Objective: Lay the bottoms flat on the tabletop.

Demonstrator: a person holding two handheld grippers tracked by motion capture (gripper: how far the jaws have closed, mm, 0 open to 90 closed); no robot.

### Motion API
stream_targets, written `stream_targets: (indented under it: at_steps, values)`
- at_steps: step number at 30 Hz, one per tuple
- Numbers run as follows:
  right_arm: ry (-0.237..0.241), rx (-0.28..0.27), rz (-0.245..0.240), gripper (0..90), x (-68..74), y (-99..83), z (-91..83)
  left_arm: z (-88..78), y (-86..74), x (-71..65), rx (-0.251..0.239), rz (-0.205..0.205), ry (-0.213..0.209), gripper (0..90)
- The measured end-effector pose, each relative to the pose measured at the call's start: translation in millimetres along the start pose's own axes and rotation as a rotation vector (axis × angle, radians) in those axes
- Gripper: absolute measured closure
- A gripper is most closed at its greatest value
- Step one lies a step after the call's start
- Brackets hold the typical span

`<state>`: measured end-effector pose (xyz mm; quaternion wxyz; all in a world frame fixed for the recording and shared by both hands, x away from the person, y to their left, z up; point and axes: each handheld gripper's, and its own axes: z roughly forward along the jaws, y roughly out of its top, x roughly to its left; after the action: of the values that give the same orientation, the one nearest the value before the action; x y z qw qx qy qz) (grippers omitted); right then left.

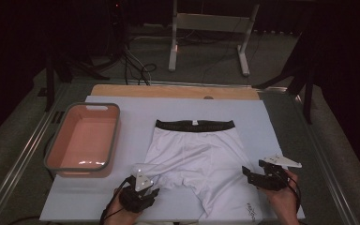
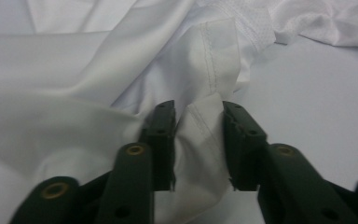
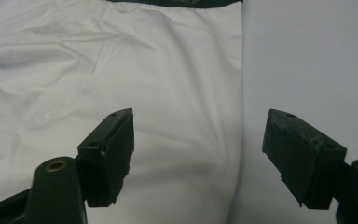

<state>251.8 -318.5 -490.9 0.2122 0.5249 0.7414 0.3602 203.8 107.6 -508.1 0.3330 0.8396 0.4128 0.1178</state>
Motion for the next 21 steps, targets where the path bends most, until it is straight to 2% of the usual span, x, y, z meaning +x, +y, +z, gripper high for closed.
stream_targets:
  at_steps: [5,9,12,13,14,17,21]
  values:
    - [0.004,0.004,-0.003,24.8,0.2,0.3,0.4,-12.8,-5.1,10.7,-0.021,-0.036,-0.016,75.2]
    - [0.004,0.001,-0.004,24.8,0.6,0.4,0.7,-23.4,-6.9,17.3,-0.050,-0.047,0.001,75.9]
    - [0.002,0.001,-0.001,24.8,0.6,0.5,0.4,-33.5,-10.1,25.8,-0.065,-0.061,0.028,78.9]
    - [0.002,0.001,-0.001,24.8,0.6,0.5,0.4,-33.5,-10.1,25.8,-0.065,-0.061,0.028,80.3]
    - [0.003,0.000,-0.002,24.8,0.6,0.6,0.5,-35.6,-12.4,28.2,-0.058,-0.061,0.054,82.8]
    - [0.003,0.000,-0.002,24.8,0.8,0.7,0.3,-37.0,-14.3,31.1,-0.057,-0.072,0.067,84.9]
    - [-0.001,-0.002,0.000,24.8,-0.1,0.8,-0.7,-45.8,-16.3,38.8,-0.072,-0.096,0.136,84.5]
